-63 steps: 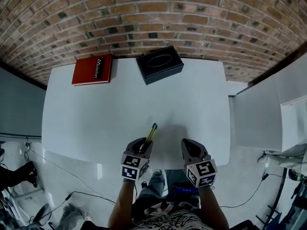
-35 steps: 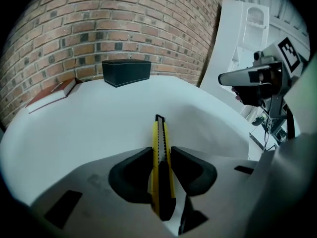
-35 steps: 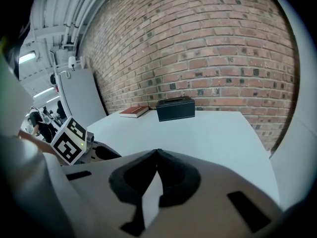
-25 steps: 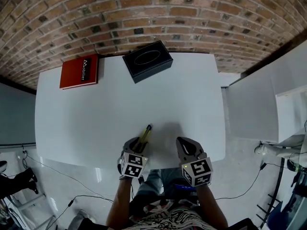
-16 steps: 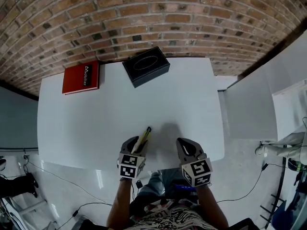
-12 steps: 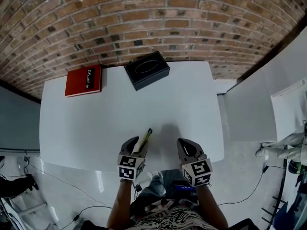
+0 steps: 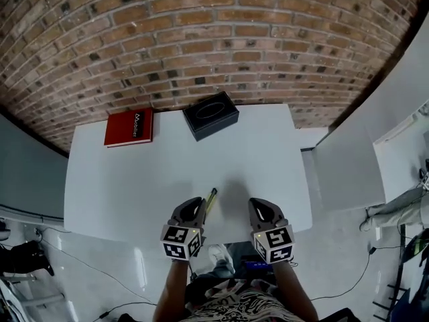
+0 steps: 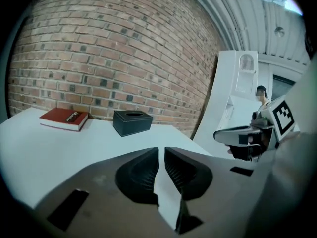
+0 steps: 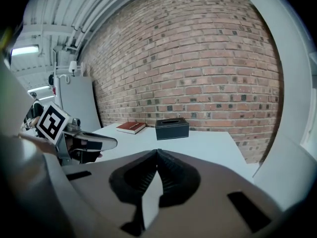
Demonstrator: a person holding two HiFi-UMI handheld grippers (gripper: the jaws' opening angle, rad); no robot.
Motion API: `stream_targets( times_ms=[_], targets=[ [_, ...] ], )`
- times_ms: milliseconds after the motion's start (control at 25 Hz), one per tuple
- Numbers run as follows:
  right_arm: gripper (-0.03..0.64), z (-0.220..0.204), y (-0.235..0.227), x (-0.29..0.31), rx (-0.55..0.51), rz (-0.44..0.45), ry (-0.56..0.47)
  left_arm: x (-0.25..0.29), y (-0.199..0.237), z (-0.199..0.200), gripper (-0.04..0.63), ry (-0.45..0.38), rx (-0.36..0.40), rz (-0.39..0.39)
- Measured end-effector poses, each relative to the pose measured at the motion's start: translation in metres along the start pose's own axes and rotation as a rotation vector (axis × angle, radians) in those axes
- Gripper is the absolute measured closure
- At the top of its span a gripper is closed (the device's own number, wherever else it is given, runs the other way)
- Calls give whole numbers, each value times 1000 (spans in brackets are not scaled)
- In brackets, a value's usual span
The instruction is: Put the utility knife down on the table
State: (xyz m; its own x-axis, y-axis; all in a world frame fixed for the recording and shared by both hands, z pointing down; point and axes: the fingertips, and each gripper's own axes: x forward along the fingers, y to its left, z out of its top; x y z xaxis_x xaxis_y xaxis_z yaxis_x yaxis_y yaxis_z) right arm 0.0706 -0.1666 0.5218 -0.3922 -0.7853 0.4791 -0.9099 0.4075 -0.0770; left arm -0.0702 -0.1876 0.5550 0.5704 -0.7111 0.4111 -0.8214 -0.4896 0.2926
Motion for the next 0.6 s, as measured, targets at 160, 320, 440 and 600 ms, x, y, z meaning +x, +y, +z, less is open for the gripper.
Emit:
stream_targets(
  times_ms=[160,320,440,600],
  targets=[
    [610,14,2,-8,4,-26,-42,-14,-1,28,563,-82,28,19],
    [612,33,5,-20,38,-39,-119,-30,-2,50,569,-132,53,29],
    [616,44,8,-31,61,-43,-173,-41,-7,58,572,-151,59,23],
    [616,48,17,-34,19,-35,-170,-51,-8,69,574,-184,37,2]
  ],
)
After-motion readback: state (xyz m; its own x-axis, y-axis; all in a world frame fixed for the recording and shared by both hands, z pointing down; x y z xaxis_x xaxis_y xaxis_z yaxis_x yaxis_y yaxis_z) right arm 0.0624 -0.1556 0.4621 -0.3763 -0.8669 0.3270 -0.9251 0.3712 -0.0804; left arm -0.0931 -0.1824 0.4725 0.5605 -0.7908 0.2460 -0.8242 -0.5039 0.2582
